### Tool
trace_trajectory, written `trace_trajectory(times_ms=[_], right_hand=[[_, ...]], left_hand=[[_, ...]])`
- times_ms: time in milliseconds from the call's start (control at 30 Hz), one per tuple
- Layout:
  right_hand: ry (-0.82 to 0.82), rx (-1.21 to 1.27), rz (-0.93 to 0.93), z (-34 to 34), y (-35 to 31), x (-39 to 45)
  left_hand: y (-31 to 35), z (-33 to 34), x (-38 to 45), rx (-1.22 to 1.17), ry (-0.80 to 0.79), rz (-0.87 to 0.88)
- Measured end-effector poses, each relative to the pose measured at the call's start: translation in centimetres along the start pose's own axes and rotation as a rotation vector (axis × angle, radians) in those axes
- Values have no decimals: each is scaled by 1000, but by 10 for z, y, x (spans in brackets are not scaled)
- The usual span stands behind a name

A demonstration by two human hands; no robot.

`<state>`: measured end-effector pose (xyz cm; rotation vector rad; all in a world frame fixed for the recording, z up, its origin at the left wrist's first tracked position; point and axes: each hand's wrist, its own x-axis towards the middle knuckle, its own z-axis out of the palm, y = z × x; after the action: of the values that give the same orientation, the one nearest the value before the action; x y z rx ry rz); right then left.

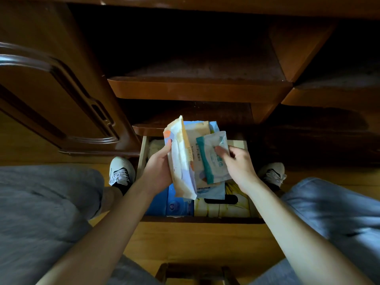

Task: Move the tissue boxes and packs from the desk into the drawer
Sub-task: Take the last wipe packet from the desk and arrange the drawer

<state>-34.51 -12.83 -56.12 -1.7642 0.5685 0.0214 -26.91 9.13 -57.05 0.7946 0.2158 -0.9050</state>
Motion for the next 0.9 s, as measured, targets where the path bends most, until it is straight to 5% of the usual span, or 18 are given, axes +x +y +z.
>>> trace_trajectory(times_ms=[300,467,600,700,900], right_hand=[[-78,580,304,-1,-6,-1],[-286,322,183,13,-9,-11],[-192,40,-18,43,-2,-20],[-164,30,44,44,4,-19],[-216,148,205,27,13,-12]], left_hand=[[-16,10,14,266,347,191],[-29,13,21,493,499,286],[-37,21,18,284,307,200],[-39,20,15,291,149,198],[-49,22,20,226,383,144]])
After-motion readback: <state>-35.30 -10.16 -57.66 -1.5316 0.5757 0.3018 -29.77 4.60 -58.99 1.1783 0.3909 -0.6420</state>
